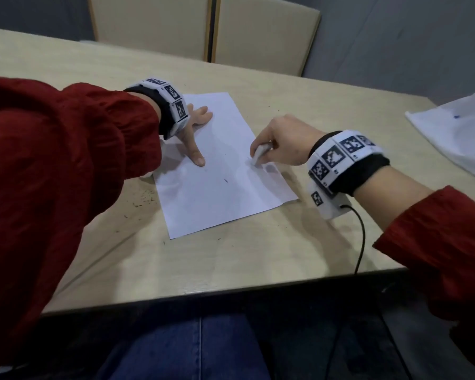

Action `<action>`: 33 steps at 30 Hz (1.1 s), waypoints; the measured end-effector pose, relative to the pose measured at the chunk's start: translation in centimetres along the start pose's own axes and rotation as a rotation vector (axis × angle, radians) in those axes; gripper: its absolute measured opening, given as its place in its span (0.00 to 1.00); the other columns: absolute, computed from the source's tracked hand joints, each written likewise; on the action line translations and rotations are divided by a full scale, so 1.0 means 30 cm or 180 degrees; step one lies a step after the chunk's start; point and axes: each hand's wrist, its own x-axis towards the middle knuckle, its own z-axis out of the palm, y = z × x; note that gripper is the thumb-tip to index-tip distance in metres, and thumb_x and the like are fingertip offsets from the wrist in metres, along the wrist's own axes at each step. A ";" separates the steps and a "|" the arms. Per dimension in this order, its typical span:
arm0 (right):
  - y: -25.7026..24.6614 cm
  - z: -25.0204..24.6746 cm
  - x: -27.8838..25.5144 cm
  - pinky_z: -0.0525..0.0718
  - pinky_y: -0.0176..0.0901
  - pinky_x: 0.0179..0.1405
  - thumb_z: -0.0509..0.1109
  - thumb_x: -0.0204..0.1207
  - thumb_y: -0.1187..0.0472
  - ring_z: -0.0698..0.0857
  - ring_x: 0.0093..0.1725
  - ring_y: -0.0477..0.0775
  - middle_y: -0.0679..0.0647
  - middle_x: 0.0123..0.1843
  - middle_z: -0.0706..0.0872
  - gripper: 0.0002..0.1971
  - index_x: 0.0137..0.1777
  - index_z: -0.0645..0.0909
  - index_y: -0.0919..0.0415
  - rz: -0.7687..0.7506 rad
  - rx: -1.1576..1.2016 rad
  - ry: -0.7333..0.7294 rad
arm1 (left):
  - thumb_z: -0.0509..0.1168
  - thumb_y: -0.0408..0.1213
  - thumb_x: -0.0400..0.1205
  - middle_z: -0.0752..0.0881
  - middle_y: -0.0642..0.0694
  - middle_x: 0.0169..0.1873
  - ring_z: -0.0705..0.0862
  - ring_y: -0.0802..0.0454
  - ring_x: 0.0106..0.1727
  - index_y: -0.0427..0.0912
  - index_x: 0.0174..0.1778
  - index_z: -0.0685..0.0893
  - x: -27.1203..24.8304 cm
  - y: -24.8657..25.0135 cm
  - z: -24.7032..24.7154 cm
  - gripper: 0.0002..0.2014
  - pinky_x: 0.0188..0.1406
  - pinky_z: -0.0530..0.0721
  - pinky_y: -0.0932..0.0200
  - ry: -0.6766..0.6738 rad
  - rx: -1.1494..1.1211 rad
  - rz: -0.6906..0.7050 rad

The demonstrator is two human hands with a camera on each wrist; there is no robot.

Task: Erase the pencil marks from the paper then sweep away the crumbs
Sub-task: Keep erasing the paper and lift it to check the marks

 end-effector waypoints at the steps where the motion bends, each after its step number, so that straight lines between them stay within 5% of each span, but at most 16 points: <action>1: -0.004 0.026 -0.003 0.83 0.43 0.42 0.68 0.69 0.68 0.84 0.41 0.54 0.39 0.32 0.85 0.10 0.43 0.89 0.56 0.0068 0.0044 0.0040 | 0.73 0.70 0.49 0.33 0.52 0.84 0.36 0.46 0.85 0.50 0.85 0.33 0.003 -0.003 0.000 0.76 0.83 0.43 0.38 0.0003 -0.0019 0.0010; 5: 0.008 0.061 -0.079 0.70 0.39 0.44 0.69 0.70 0.62 0.79 0.40 0.56 0.42 0.33 0.84 0.10 0.46 0.90 0.49 0.0160 -0.0044 0.0281 | 0.73 0.72 0.49 0.33 0.52 0.84 0.36 0.45 0.85 0.50 0.84 0.33 0.009 -0.006 0.001 0.76 0.82 0.43 0.36 -0.0011 -0.0007 0.0048; 9: 0.023 0.069 -0.196 0.68 0.40 0.50 0.71 0.72 0.56 0.80 0.41 0.54 0.43 0.42 0.90 0.09 0.46 0.89 0.40 -0.0008 -0.0169 -0.0009 | 0.73 0.68 0.56 0.35 0.48 0.85 0.41 0.41 0.85 0.47 0.85 0.33 0.014 0.003 -0.009 0.71 0.83 0.46 0.38 0.0036 0.0072 0.0065; 11: 0.019 0.068 -0.227 0.63 0.40 0.50 0.71 0.73 0.53 0.79 0.41 0.51 0.40 0.45 0.90 0.08 0.46 0.88 0.38 -0.0047 -0.0294 -0.0098 | 0.70 0.69 0.52 0.34 0.48 0.84 0.42 0.41 0.85 0.47 0.85 0.33 0.015 0.008 -0.015 0.73 0.83 0.47 0.38 0.0008 0.0089 0.0060; 16: -0.010 0.011 -0.232 0.66 0.40 0.47 0.71 0.73 0.54 0.74 0.31 0.42 0.35 0.25 0.79 0.07 0.45 0.87 0.39 -0.0010 -0.0510 -0.0482 | 0.73 0.71 0.53 0.36 0.46 0.85 0.45 0.40 0.85 0.47 0.85 0.34 0.007 0.012 -0.015 0.74 0.82 0.49 0.39 0.0008 0.0134 -0.0061; 19: -0.019 -0.005 -0.168 0.72 0.37 0.37 0.76 0.72 0.59 0.77 0.33 0.43 0.36 0.27 0.81 0.05 0.46 0.88 0.49 0.0083 0.0477 -0.0028 | 0.74 0.64 0.66 0.49 0.39 0.84 0.58 0.39 0.82 0.42 0.86 0.42 -0.034 0.061 -0.027 0.63 0.78 0.61 0.45 0.0145 0.0286 -0.0137; 22: -0.037 0.030 -0.114 0.80 0.38 0.45 0.76 0.72 0.62 0.84 0.44 0.52 0.46 0.40 0.87 0.07 0.48 0.88 0.52 0.0091 0.0650 -0.0013 | 0.73 0.59 0.73 0.67 0.38 0.79 0.68 0.41 0.77 0.41 0.85 0.54 -0.093 0.114 -0.030 0.51 0.71 0.67 0.53 0.0285 0.0480 0.0003; 25: -0.058 0.075 -0.098 0.77 0.36 0.48 0.77 0.70 0.62 0.82 0.44 0.50 0.51 0.47 0.89 0.09 0.51 0.89 0.53 0.0003 0.0619 -0.0056 | 0.72 0.51 0.78 0.75 0.40 0.73 0.73 0.43 0.73 0.43 0.84 0.61 -0.159 0.173 0.003 0.42 0.65 0.69 0.58 0.0469 0.0532 0.0170; 27: -0.066 0.078 -0.094 0.75 0.31 0.44 0.78 0.70 0.62 0.82 0.43 0.48 0.52 0.47 0.90 0.10 0.51 0.90 0.55 -0.0003 0.0653 0.0057 | 0.70 0.58 0.77 0.70 0.41 0.77 0.70 0.43 0.76 0.47 0.85 0.58 -0.190 0.216 0.055 0.44 0.69 0.67 0.56 0.0457 0.0388 0.0200; 30: -0.089 0.073 -0.090 0.78 0.32 0.46 0.79 0.70 0.62 0.85 0.44 0.48 0.52 0.44 0.92 0.12 0.54 0.90 0.54 -0.0132 0.0648 0.0190 | 0.70 0.69 0.68 0.43 0.48 0.86 0.51 0.42 0.85 0.62 0.85 0.53 -0.218 0.247 0.124 0.52 0.82 0.52 0.46 0.0133 0.0065 0.0286; 33: -0.116 0.095 -0.086 0.81 0.36 0.47 0.76 0.71 0.64 0.85 0.44 0.49 0.53 0.42 0.92 0.11 0.52 0.91 0.54 -0.0240 0.0563 0.0216 | 0.75 0.58 0.71 0.35 0.46 0.85 0.42 0.41 0.86 0.64 0.82 0.58 -0.247 0.251 0.148 0.46 0.82 0.44 0.46 0.0077 -0.0103 0.0467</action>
